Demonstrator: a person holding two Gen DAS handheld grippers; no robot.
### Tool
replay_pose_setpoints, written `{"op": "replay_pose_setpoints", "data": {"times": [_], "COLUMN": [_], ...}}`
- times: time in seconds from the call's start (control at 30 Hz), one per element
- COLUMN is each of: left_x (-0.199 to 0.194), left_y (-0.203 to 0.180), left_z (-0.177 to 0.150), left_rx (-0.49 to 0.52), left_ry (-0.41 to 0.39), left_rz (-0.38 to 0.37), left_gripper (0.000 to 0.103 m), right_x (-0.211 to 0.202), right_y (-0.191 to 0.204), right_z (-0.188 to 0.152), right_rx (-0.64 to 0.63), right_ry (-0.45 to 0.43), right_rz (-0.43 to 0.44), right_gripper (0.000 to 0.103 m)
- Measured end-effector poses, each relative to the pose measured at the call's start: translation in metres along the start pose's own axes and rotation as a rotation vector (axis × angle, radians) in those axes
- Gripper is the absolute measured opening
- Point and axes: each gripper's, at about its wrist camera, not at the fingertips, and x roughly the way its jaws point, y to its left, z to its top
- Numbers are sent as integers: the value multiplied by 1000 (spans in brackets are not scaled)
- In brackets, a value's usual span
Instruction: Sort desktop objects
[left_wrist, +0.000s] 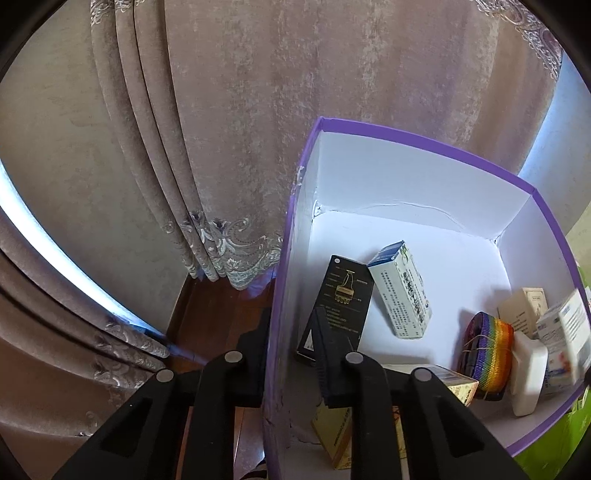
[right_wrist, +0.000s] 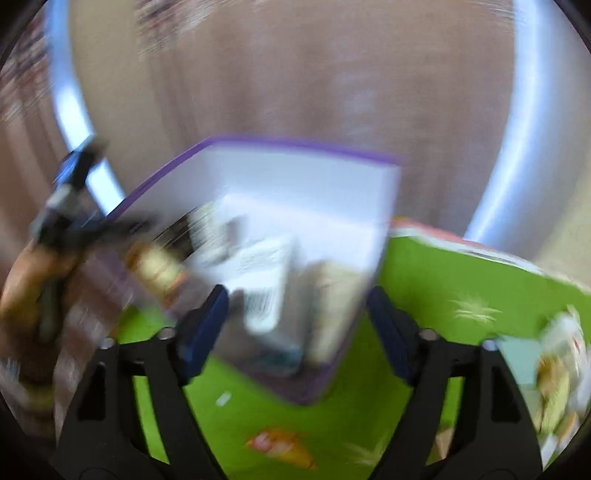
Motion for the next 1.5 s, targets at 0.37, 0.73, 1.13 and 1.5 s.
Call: {"op": "replay_pose_setpoints", "data": {"times": [0.37, 0.73, 1.13, 1.5], "left_x": [1, -54, -176, -109], "left_y": [3, -4, -37, -33], "left_z": [0, -12, -162, -162], "left_rx": [13, 111, 197, 115], "left_ry": [-10, -21, 2, 68], "left_rz": [2, -38, -35, -56], "left_gripper": [5, 1, 2, 1], "right_x": [16, 25, -118, -88], "right_y": [-69, -65, 16, 26], "right_z": [3, 3, -137, -154], "right_rx": [315, 337, 327, 285], "right_ry": [105, 147, 246, 217], "right_rz": [-113, -44, -19, -133], "right_gripper": [78, 15, 16, 16]}}
